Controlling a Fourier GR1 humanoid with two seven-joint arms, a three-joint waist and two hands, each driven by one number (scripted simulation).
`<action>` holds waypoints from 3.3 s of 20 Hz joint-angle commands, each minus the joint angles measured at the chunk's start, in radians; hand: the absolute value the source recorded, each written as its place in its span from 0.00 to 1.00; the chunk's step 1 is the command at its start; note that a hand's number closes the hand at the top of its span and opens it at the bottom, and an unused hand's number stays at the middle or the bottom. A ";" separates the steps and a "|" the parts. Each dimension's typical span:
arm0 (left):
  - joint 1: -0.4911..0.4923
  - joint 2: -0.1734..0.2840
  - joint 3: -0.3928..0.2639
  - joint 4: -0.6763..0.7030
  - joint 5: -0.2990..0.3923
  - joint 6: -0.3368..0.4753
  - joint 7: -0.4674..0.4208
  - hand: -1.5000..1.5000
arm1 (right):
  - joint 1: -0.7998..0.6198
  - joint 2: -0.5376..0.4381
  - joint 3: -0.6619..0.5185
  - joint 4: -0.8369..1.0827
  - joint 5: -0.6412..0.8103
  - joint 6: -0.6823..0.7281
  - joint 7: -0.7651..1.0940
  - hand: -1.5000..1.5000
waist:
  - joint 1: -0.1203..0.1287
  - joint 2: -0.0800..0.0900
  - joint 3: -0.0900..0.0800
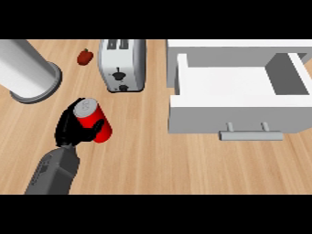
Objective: Pick up the can, place it into the drawer and close the drawer
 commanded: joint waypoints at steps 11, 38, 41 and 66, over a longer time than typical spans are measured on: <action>0.043 -0.054 -0.252 -0.496 -0.020 0.353 0.251 1.00 | 0.015 0.011 0.023 -0.006 0.011 0.002 -0.017 0.00 | -0.001 -0.001 0.000; -0.610 -0.052 -0.252 -0.222 -0.092 0.647 0.480 1.00 | 0.001 0.011 0.055 -0.036 0.007 -0.041 0.006 0.00 | -0.021 0.005 0.000; -0.690 -0.054 -0.331 -0.215 -0.061 0.742 0.506 1.00 | 0.012 -0.005 0.034 -0.058 -0.039 -0.055 0.037 0.00 | -0.023 0.003 0.000; -1.028 -0.054 -0.617 0.299 0.392 0.903 0.246 1.00 | -0.089 -0.029 0.087 0.003 0.028 -0.090 0.034 0.00 | -0.080 0.016 0.002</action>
